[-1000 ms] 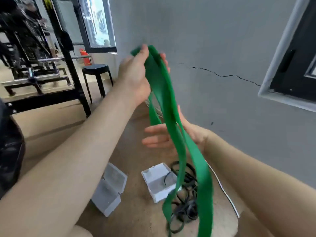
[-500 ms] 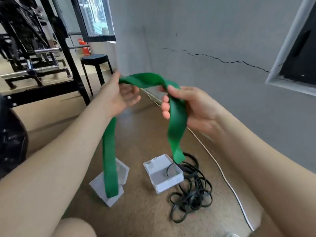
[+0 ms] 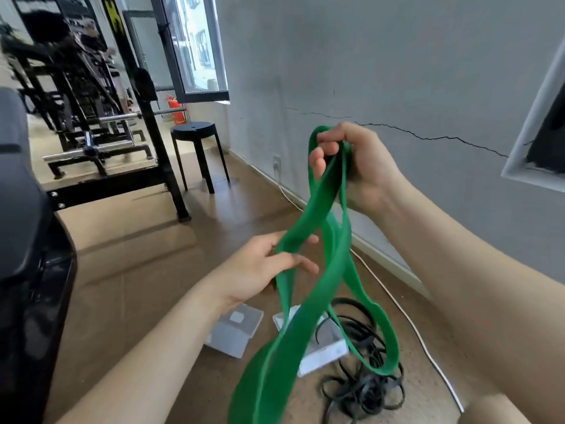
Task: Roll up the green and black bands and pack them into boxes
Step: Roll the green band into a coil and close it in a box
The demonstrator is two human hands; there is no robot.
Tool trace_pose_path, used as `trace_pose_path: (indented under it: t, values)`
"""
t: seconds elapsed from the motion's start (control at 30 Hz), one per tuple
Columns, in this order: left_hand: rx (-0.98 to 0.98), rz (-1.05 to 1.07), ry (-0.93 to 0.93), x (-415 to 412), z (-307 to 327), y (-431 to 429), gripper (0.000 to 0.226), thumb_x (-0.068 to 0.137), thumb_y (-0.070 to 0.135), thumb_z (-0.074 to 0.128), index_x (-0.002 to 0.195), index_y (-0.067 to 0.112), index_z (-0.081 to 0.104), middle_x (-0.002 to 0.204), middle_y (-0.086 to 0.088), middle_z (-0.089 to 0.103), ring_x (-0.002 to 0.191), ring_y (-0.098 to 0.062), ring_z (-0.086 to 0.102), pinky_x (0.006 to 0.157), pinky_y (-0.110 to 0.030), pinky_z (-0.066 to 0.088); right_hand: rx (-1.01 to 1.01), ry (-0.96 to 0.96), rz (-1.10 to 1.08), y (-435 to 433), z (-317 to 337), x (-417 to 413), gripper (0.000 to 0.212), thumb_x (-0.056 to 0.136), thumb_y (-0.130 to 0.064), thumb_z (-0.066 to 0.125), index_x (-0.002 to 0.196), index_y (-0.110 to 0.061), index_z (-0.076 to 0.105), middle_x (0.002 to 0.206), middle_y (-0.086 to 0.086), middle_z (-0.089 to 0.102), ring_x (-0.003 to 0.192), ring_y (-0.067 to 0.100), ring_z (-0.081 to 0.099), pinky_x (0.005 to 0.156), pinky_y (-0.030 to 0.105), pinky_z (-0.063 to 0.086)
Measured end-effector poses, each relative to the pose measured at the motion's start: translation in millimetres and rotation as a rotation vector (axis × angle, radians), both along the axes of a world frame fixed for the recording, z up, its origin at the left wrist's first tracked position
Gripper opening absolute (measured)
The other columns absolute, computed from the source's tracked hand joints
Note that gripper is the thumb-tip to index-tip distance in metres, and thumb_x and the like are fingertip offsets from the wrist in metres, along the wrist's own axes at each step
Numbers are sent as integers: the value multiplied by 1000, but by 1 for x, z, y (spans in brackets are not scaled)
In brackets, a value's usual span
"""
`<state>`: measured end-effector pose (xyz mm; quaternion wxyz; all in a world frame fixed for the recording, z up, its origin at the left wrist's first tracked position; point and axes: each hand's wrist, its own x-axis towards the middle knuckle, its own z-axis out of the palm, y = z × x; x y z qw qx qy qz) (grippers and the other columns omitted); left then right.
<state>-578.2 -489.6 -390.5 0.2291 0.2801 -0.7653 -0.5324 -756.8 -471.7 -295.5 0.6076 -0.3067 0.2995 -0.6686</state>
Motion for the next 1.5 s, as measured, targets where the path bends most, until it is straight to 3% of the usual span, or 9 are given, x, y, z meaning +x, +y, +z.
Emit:
trace_pose_path:
  t: [0.17,0.47,0.6,0.7,0.87,0.97,1.1,1.33,1.5]
  values:
    - [226,122,396,18,18,-12,25,81,21,56,100,20,72,67,-4,55,44,-16,41,40,-19,33,60,85,-24,17,-20,-14,14,86,-8,46,75,-4,53,69,7,55,70,23,62,71,34,59]
    - [-301,557,557,24,61,-12,25,74,47,68,70,22,64,58,8,56,49,-9,56,41,-19,43,419,968,284,80,-72,-46,20,90,-5,57,101,10,54,72,24,60,57,29,54,52,33,52]
    - [-617,719,504,21,98,-17,43,83,47,69,68,8,61,46,9,46,43,-5,45,44,-21,38,630,1757,194,94,-96,-75,29,79,-31,56,73,-4,63,65,11,68,59,24,61,60,31,52]
    - [-876,765,371,14,129,-13,59,77,61,64,63,4,62,49,5,43,49,-8,38,52,-28,32,696,2174,107,103,-98,-72,50,90,-51,55,114,-7,59,109,5,67,102,20,63,84,27,51]
    - [-1202,753,-143,-21,157,27,68,74,76,53,51,13,43,47,4,38,50,-16,37,48,-30,26,0,1040,80,112,-37,-1,62,79,-63,64,131,-31,53,131,-7,61,118,2,57,97,29,49]
    - [-1273,851,-273,-28,172,38,69,76,74,50,51,12,37,48,1,39,51,-22,41,45,-27,22,-183,1128,-56,104,-37,38,53,75,-41,79,120,-27,57,110,-7,64,97,7,67,84,26,54]
    - [-1274,915,-350,-21,201,41,63,75,71,51,51,14,40,53,0,42,58,-26,48,46,-26,25,-216,773,-218,107,-42,54,13,86,1,68,96,-6,62,83,5,61,60,15,62,60,22,52]
    - [-1098,979,-571,-11,204,25,65,74,78,39,67,15,55,78,-6,64,74,-30,60,53,-27,36,-338,505,-3,119,-23,41,8,91,-2,61,88,-10,59,73,5,65,62,13,59,60,22,48]
    - [-885,736,-845,-9,172,15,83,83,80,12,119,26,63,125,-7,62,111,-28,57,85,-37,45,-284,225,-3,111,-8,9,23,82,1,60,101,-9,66,72,13,71,52,17,64,50,24,52]
